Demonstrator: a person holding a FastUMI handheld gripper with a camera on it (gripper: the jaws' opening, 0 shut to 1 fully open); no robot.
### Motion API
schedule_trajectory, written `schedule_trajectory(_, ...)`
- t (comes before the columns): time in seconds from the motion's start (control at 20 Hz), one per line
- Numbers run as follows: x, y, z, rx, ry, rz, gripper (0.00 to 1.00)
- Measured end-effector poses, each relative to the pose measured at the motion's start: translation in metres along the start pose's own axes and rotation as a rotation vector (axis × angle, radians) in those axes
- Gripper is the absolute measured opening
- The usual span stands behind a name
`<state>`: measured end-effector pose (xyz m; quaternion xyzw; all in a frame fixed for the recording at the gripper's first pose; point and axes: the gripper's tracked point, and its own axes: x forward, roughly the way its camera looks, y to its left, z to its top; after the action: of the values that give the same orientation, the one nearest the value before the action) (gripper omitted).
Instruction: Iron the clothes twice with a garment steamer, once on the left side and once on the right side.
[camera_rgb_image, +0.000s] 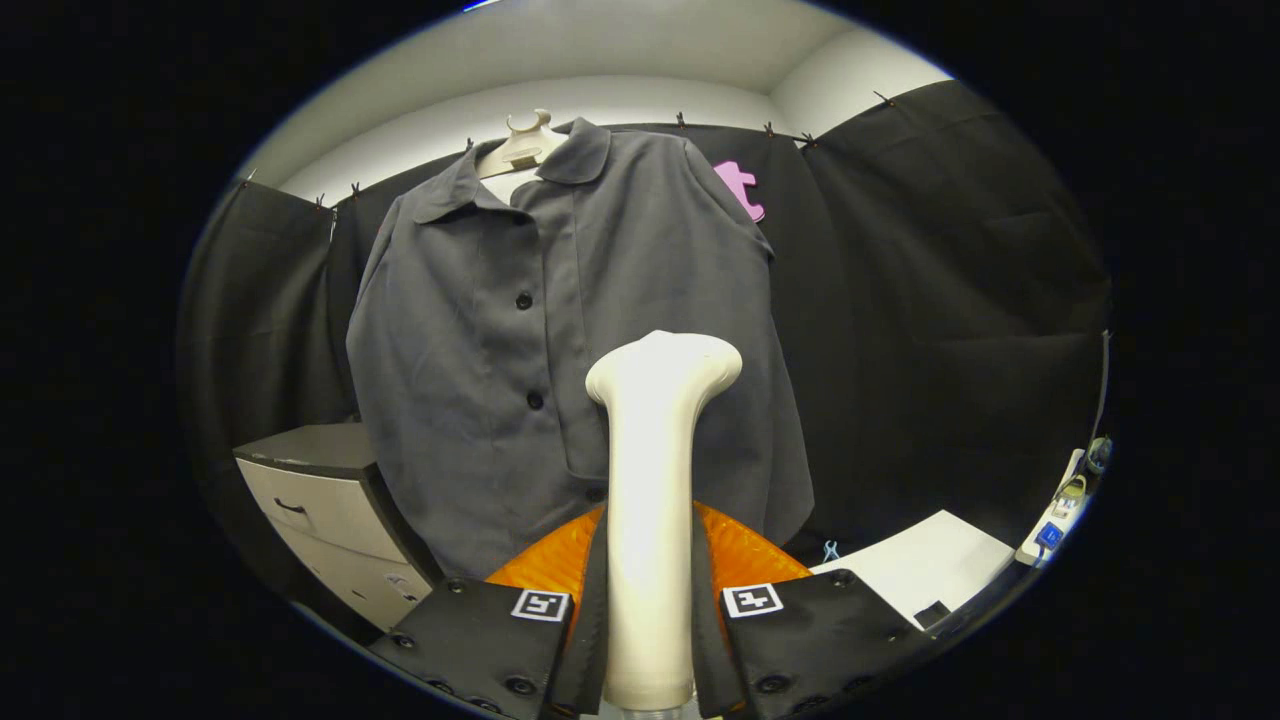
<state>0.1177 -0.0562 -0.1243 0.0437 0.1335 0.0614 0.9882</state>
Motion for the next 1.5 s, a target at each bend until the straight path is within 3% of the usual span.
schedule_trajectory(0.75, -0.020, -0.026, -0.088, 0.026, 0.141, -0.051, 0.42)
schedule_trajectory(1.15, -0.030, -0.023, -0.094, 0.041, 0.150, -0.082, 0.42)
schedule_trajectory(1.5, -0.062, 0.010, -0.074, 0.020, 0.113, -0.080, 0.42)
